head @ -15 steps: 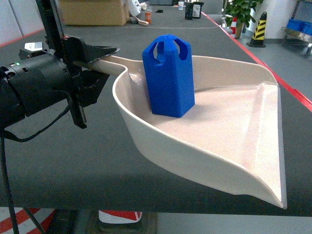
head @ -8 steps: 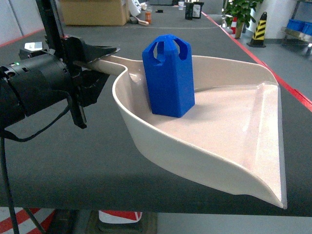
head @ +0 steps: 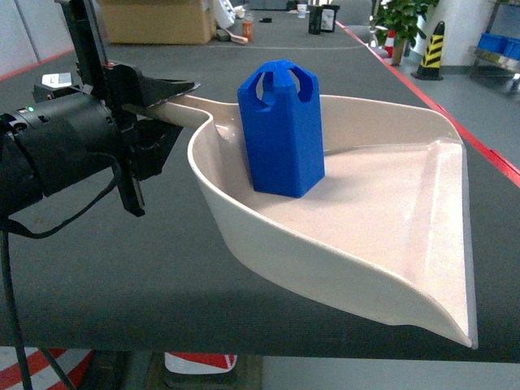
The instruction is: Place part in tray to right shelf
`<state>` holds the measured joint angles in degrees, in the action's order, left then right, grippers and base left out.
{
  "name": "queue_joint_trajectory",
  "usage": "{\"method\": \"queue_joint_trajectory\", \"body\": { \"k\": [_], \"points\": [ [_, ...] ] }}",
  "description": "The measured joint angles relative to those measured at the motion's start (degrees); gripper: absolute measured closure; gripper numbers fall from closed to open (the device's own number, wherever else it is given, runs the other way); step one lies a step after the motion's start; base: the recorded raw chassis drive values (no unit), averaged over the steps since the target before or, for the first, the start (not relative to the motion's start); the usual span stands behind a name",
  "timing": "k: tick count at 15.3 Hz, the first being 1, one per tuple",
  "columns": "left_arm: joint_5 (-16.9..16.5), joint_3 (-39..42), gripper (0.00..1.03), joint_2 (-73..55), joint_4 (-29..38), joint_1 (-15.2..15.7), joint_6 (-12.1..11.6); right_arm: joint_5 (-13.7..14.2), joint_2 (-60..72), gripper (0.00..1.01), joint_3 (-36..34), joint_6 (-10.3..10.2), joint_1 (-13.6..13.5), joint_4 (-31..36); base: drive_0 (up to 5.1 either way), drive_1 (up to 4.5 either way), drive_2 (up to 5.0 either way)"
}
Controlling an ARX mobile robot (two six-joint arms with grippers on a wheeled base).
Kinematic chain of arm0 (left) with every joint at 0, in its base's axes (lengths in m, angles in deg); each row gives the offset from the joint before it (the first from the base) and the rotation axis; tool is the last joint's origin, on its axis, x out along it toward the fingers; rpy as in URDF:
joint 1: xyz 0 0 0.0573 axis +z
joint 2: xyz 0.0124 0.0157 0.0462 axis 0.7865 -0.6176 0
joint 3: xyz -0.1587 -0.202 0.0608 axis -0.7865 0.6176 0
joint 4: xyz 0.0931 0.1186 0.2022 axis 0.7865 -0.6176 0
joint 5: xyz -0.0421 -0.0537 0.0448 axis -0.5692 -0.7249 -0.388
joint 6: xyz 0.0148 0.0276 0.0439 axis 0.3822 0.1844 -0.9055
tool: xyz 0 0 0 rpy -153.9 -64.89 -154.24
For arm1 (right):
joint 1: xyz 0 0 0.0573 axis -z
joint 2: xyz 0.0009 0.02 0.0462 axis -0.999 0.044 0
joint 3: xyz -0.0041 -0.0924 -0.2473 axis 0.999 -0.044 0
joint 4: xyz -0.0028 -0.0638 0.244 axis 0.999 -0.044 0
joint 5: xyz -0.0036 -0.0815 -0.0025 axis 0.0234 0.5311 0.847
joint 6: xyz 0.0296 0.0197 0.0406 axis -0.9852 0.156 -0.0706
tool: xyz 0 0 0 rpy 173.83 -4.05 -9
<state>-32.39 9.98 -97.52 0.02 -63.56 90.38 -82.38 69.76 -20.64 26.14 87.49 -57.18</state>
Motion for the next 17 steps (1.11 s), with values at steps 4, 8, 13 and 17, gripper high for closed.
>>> {"method": "queue_joint_trajectory", "body": {
  "k": [4, 8, 13, 17],
  "points": [
    [-0.02, 0.00, 0.88, 0.00, 0.00, 0.00, 0.00, -0.02, 0.00, 0.99, 0.00, 0.00, 0.00, 0.00, 0.0, 0.00, 0.0],
    [-0.02, 0.00, 0.88, 0.00, 0.00, 0.00, 0.00, 0.00, 0.00, 0.66, 0.00, 0.00, 0.00, 0.00, 0.0, 0.00, 0.0],
    [0.02, 0.00, 0.88, 0.00, -0.02, 0.15, 0.02, -0.04, 0.00, 0.02, 0.00, -0.02, 0.00, 0.02, 3.8, -2.48, -1.6],
    [0.00, 0.00, 0.88, -0.11, -0.11, 0.07, -0.02, -0.02, 0.00, 0.03, 0.00, 0.00, 0.00, 0.00, 4.6, -3.83, -1.0]
  ]
}}
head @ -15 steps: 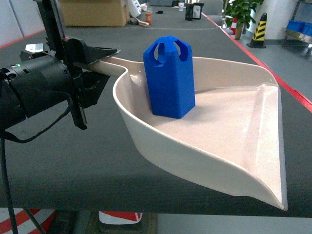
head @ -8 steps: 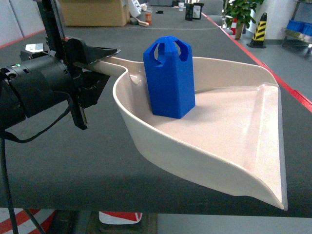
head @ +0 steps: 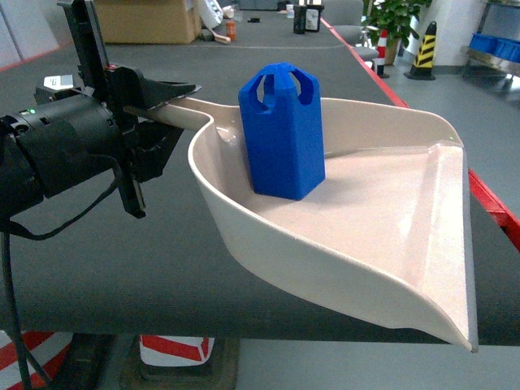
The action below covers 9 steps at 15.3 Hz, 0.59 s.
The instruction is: Place part in tray to right shelf
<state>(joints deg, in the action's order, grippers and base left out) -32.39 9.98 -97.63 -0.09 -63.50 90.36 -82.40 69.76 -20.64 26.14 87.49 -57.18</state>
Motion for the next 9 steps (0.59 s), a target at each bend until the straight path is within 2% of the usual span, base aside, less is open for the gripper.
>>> {"method": "queue_joint_trajectory", "body": {
  "k": [9],
  "points": [
    [0.02, 0.00, 0.88, -0.02, 0.13, 0.02, -0.04, 0.00, 0.00, 0.03, 0.00, 0.00, 0.00, 0.04, 4.9, -3.38, -1.2]
  ]
}}
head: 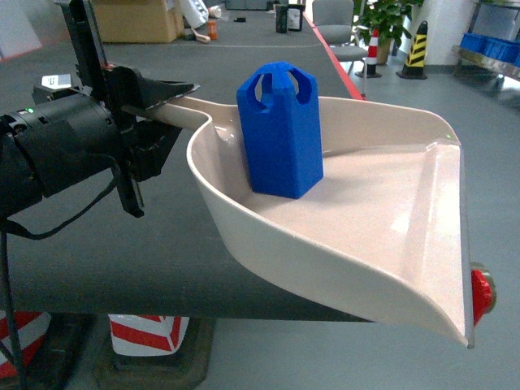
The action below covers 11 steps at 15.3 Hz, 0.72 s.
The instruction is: Place part in tray to right shelf
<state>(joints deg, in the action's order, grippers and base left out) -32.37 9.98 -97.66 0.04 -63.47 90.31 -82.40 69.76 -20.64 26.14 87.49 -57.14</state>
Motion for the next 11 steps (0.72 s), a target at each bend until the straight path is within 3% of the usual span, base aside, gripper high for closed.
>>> {"method": "queue_joint_trajectory", "body": {
  "k": [11],
  "points": [
    [-0.04, 0.00, 0.88, 0.00, 0.07, -0.02, 0.02, 0.00, 0.00, 0.03, 0.00, 0.00, 0.00, 0.00, 5.0, -2.43, -2.4]
  ]
}}
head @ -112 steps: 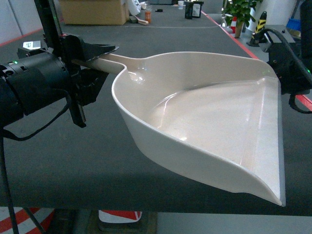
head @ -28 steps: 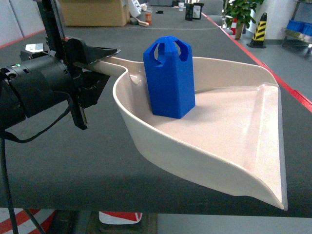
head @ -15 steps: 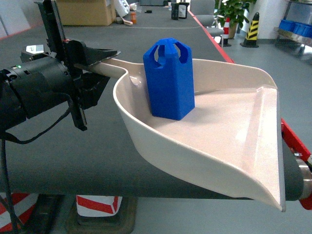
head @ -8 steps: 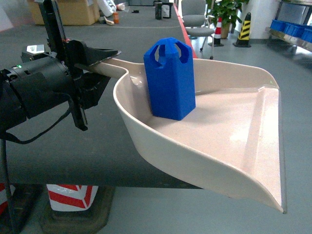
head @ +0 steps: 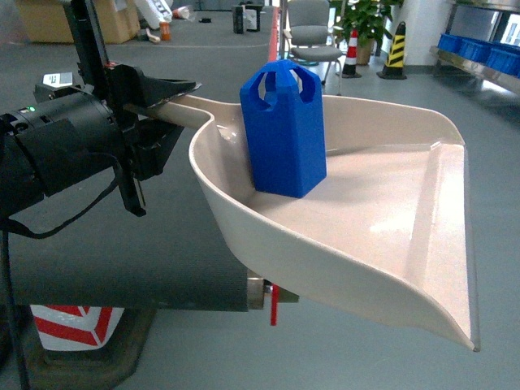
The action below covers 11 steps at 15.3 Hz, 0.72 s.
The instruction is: Place part in tray to right shelf
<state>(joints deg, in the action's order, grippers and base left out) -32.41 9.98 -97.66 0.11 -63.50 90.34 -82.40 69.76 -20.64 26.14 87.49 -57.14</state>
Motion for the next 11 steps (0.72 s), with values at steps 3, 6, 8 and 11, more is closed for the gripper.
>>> {"method": "queue_joint_trajectory", "body": {
  "k": [3, 6, 8, 11],
  "points": [
    [0.15, 0.00, 0.88, 0.00, -0.11, -0.04, -0.02, 0.00, 0.00, 0.03, 0.00, 0.00, 0.00, -0.22, 4.9, -2.51, -2.5],
    [0.00, 0.00, 0.88, -0.09, 0.00, -0.07, -0.02, 0.00, 0.00, 0.03, 0.00, 0.00, 0.00, -0.02, 5.1, -2.32, -2.3],
    [-0.02, 0.00, 0.88, -0.09, 0.02, -0.20, -0.02, 0.00, 0.00, 0.03, 0.00, 0.00, 0.00, 0.00, 5.1, -2.33, -2.3],
    [-0.02, 0.00, 0.88, -0.09, -0.02, -0.15, 0.04, 0.00, 0.00, 0.03, 0.00, 0.00, 0.00, 0.00, 5.2, -2.29, -2.3]
  ]
}}
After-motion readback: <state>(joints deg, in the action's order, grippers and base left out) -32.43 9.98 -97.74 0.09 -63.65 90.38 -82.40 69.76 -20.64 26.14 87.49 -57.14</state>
